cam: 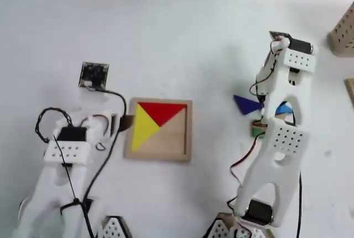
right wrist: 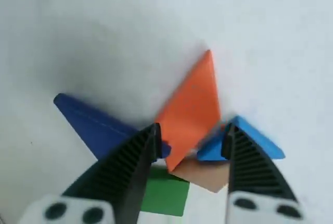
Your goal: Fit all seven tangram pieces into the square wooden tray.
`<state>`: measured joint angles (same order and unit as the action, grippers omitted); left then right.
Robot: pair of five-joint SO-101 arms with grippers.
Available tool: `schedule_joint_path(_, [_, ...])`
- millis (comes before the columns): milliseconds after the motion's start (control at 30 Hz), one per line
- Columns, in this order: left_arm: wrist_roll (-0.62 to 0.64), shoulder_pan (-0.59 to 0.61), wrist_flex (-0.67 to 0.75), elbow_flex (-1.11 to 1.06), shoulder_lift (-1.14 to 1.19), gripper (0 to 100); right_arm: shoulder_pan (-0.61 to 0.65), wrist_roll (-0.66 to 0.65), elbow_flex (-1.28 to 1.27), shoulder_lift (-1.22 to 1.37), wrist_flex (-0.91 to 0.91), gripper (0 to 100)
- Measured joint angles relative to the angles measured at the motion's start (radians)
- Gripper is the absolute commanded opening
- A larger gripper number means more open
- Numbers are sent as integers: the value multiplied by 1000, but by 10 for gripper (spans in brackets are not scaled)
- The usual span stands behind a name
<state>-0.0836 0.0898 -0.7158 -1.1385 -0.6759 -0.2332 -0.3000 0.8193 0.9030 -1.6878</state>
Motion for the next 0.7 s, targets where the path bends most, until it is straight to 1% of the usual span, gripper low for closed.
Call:
schedule_joint_path(200, [0, -12, 0, 0, 0, 331, -5, 0, -71, -37, 8, 194])
schedule_joint_path(300, [0, -12, 0, 0, 0, 331, -5, 0, -169, -104, 52, 194])
schedule_joint_path(400, [0, -12, 0, 0, 0, 331, 11, 2, -319, -212, 112, 194])
schedule_joint_path(567, [0, -12, 0, 0, 0, 331, 25, 78, -626, -419, 302, 194])
schedule_joint_path(700, [0, -12, 0, 0, 0, 331, 25, 195, -807, -482, 502, 194])
